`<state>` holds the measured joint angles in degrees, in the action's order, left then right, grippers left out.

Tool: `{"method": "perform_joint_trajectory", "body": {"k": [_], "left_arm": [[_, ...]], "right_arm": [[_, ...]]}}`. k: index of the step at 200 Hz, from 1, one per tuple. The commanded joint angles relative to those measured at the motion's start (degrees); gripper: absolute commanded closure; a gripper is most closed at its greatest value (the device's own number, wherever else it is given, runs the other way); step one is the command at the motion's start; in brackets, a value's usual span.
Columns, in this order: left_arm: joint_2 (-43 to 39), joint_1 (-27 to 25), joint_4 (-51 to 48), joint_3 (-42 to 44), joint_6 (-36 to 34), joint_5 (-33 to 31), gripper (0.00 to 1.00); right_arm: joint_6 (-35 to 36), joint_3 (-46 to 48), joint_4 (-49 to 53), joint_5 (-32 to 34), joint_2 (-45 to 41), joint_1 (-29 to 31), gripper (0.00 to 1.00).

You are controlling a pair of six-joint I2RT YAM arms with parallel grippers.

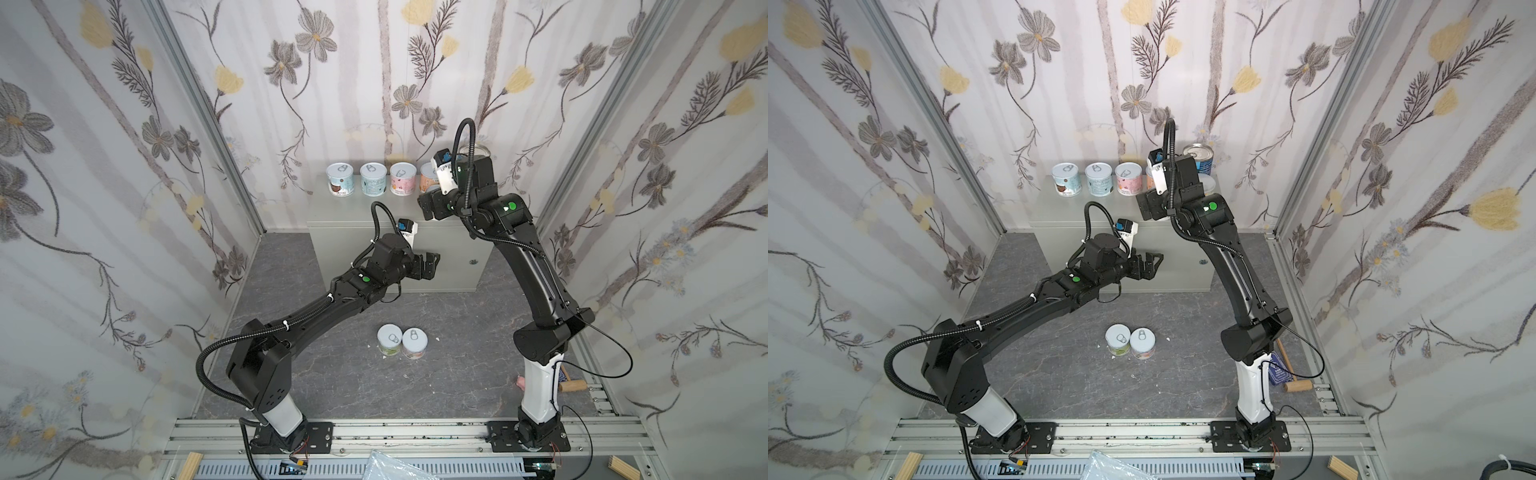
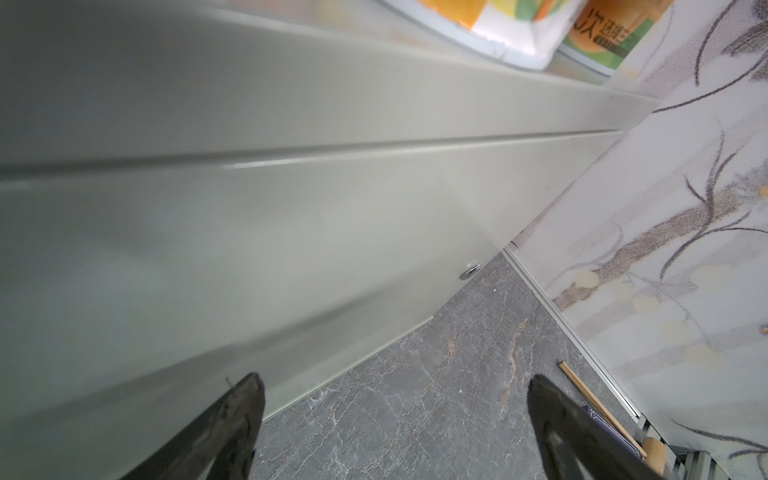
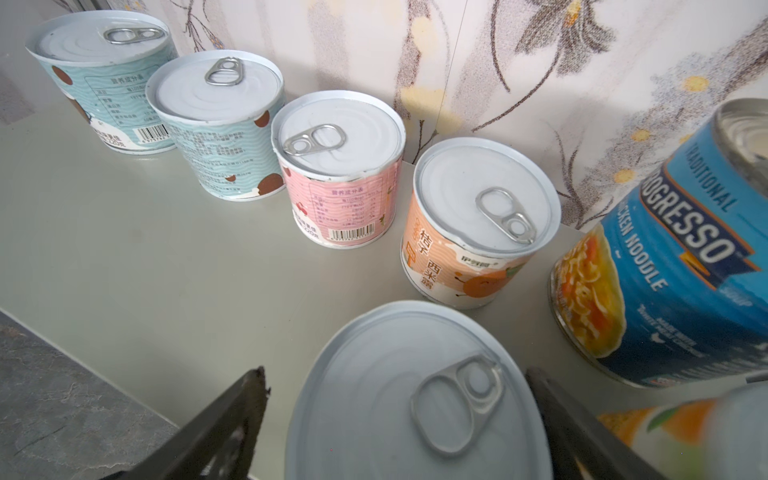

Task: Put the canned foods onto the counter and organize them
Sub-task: 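Carry the pineapple can over the cabinet top in front of the orange can, then lower the pineapple can onto the cabinet top and open the right gripper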

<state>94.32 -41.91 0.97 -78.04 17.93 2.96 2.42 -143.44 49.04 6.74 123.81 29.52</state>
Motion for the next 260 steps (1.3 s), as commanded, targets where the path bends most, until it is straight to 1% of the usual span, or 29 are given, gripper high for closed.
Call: {"method": "perform_joint_trajectory", "body": {"k": [1, 30, 70, 85, 99, 107, 120, 149, 163, 174, 198, 216, 227, 260], "left_arm": [[-0.4, 0.0, -0.1, 0.3, -0.5, -0.9, 0.0], [-0.7, 0.0, -0.5, 0.5, -0.6, -1.1, 0.0], [-1.5, 0.0, -0.8, 1.6, -0.8, -1.9, 0.0], [-1.8, 0.0, -1.0, 2.0, -0.9, -2.3, 0.0], [-2.4, 0.0, -1.4, 2.5, -0.9, -2.8, 0.0], [-2.8, 0.0, -1.4, 2.9, -1.0, -3.2, 0.0], [-3.3, 0.0, -1.4, 3.6, -1.1, -3.8, 0.0], [-4.1, 0.0, -1.7, 4.8, -1.6, -4.9, 0.0], [-4.1, 0.0, -2.2, 4.7, -1.7, -5.1, 0.0], [-4.1, 0.0, -2.3, 4.7, -1.6, -5.2, 0.0], [-3.9, 0.0, -2.3, 4.5, -1.3, -5.0, 0.0], [-4.0, 0.0, -2.3, 4.4, -1.0, -4.8, 0.0], [-4.1, 0.0, -2.4, 4.5, -1.0, -4.9, 0.0], [-5.1, 0.0, -2.8, 5.5, -1.0, -6.1, 0.0]], "right_arm": [[-0.8, 0.3, -1.6, 2.6, 0.2, 0.1, 0.04], [0.1, 0.2, -2.7, 3.1, -1.2, 1.0, 0.04], [0.9, 1.0, -3.9, 4.0, -5.4, 2.5, 0.05], [0.8, 4.3, -5.0, 4.9, -8.5, 3.2, 0.07], [0.7, 10.3, -7.3, 5.1, -12.3, 4.1, 0.09], [0.5, 14.4, -9.3, 5.2, -14.9, 4.5, 0.12], [0.3, 24.1, -14.5, 4.4, -20.0, 4.8, 0.18], [-1.9, 49.3, -33.9, 1.8, -33.5, 4.6, 0.32], [-3.6, 56.2, -39.2, -0.2, -37.1, 4.2, 0.38], [-4.2, 59.8, -41.9, -1.6, -38.5, 3.9, 0.42], [-4.8, 66.7, -49.8, -3.3, -39.3, 3.2, 0.59], [-6.4, 69.6, -56.1, -4.2, -38.4, 2.7, 0.69], [-7.3, 69.8, -58.6, -5.5, -37.3, 2.5, 0.71], [-8.3, 69.0, -61.9, -7.0, -34.5, 2.5, 0.71]]}}
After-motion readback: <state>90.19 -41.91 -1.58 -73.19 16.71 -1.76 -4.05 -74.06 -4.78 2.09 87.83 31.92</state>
